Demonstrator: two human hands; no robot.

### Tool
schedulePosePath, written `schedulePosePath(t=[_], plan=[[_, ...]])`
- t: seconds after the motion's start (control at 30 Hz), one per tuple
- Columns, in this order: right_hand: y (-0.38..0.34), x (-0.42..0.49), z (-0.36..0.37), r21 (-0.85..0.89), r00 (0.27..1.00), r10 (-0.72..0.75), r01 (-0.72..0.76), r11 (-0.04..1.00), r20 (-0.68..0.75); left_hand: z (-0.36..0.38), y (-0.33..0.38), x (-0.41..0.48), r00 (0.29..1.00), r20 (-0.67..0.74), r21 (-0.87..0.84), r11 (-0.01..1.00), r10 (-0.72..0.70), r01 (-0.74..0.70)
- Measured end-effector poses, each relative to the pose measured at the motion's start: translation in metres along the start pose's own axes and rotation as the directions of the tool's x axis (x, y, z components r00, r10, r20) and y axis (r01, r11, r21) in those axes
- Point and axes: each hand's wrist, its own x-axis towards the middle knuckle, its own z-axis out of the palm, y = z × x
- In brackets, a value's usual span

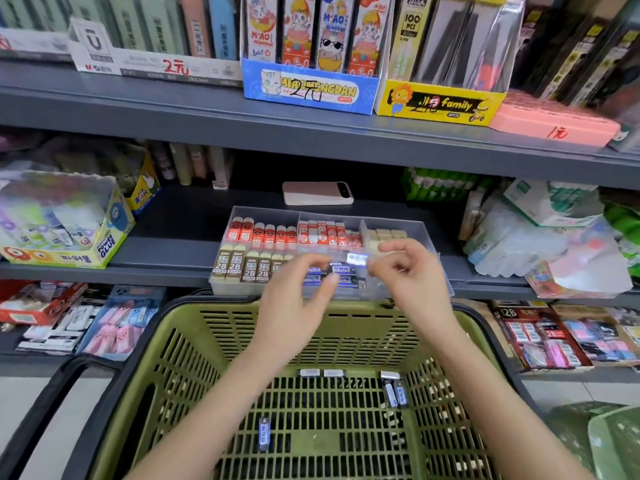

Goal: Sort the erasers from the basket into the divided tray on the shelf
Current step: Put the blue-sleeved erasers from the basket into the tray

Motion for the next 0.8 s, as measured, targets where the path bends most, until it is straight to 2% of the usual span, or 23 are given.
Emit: schedulePosePath(t=[0.03, 0.07, 0.17, 0.23, 0.37, 0.5, 0.7, 0.8], plan=[[0.003, 0.010, -0.002, -0.066, 0.999, 0.012, -0.014, 0.998, -0.033, 0.003, -0.004, 0.004, 0.995, 0.045, 0.239, 0.967, 0.084, -0.092], [0.006, 0.020, -0.001, -0.131, 0.998, 0.022, -0.029, 0.991, -0.054, 0.006, -0.007, 0.007, 0.984, 0.101, 0.406, 0.897, 0.145, -0.174], [0.013, 0.039, 0.011, -0.345, 0.997, 0.011, -0.036, 0.938, -0.075, 0.015, -0.010, 0.010, 0.943, 0.254, 0.607, 0.724, 0.215, -0.328], [0.014, 0.044, 0.019, -0.486, 0.995, -0.048, -0.001, 0.874, -0.088, 0.018, -0.011, 0.011, 0.935, 0.304, 0.652, 0.676, 0.182, -0.344], [0.016, 0.048, 0.026, -0.627, 0.983, -0.146, 0.043, 0.778, -0.114, 0.020, -0.015, 0.012, 0.929, 0.311, 0.660, 0.658, 0.200, -0.363], [0.020, 0.048, 0.031, -0.687, 0.976, -0.199, 0.087, 0.722, -0.085, 0.018, -0.017, 0.011, 0.926, 0.302, 0.650, 0.662, 0.225, -0.373], [0.024, 0.046, 0.041, -0.766, 0.916, -0.387, 0.173, 0.619, -0.107, 0.019, -0.018, 0.011, 0.927, 0.266, 0.644, 0.666, 0.265, -0.375], [0.027, 0.046, 0.044, -0.778, 0.916, -0.384, 0.156, 0.609, -0.117, 0.019, -0.020, 0.011, 0.928, 0.255, 0.644, 0.669, 0.271, -0.372]])
